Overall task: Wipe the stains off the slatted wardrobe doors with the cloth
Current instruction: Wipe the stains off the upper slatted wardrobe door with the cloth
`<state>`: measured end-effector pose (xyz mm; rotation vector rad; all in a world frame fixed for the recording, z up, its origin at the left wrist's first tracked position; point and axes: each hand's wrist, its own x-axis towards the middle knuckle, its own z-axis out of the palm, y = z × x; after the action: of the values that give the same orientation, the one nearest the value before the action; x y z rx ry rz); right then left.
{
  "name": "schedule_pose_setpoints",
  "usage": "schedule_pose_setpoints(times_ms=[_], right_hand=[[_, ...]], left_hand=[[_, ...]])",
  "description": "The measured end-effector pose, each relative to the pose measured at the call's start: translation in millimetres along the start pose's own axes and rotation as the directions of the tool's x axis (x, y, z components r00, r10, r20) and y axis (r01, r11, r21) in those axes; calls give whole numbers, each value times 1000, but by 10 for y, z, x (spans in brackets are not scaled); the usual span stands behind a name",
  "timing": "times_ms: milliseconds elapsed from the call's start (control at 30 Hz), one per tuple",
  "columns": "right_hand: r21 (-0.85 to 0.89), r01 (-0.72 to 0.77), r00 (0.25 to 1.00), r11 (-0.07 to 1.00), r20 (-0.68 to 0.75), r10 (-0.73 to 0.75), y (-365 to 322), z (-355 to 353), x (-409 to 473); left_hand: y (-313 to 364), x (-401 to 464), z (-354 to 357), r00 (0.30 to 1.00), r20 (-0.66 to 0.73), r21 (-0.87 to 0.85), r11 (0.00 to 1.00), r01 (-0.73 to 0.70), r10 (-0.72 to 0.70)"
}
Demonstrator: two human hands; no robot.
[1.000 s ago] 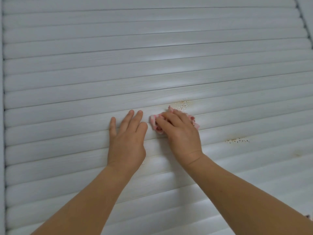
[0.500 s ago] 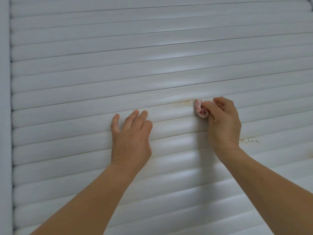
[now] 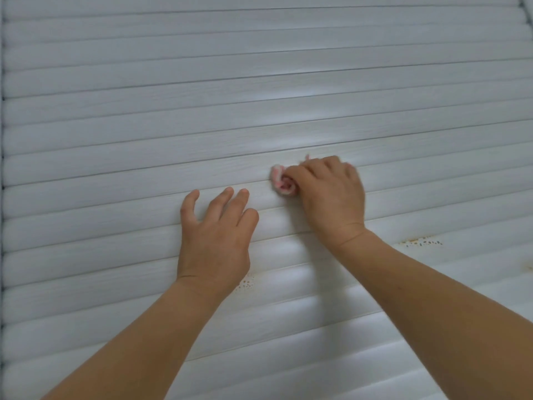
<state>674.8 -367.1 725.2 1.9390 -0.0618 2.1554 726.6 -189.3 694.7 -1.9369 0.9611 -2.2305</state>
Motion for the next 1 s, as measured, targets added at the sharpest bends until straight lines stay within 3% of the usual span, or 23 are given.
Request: schedule_pose_setpoints(times_ms=[167, 267, 367, 467, 600, 767, 867, 933, 1000], right_hand=[[-24, -278, 960, 960, -11, 278, 551, -120, -104], [-3, -501, 865, 866, 44, 500, 685, -151, -107], [59, -621, 784, 782, 34, 620, 571, -125, -83], [132, -542, 839, 830, 15, 545, 240, -67, -47], [225, -231, 969, 946, -32, 244, -282, 14, 2], [191, -3, 996, 982, -84, 19, -116, 56, -9], [122, -87, 994, 989, -54, 94, 248, -27, -59], [83, -251, 967, 965, -18, 253, 511, -118, -104], [45, -463, 886, 885, 51, 461, 799, -170, -138]], left_hand=[[40, 56, 19, 999, -17, -9, 999, 31, -32], [75, 61, 36, 998, -23, -32, 997, 64, -65], [99, 64, 41, 995, -30, -58, 994, 92, -94], [92, 59, 41, 992, -34, -73, 990, 117, -119], [56, 46, 31, 993, -38, -54, 992, 113, -115], [18, 37, 26, 996, -64, 1, 998, 65, -64], [47, 24, 43, 996, -74, 13, 998, 57, -55], [70, 29, 43, 995, -73, 11, 998, 67, -66], [90, 44, 39, 994, -71, 12, 997, 81, -80]])
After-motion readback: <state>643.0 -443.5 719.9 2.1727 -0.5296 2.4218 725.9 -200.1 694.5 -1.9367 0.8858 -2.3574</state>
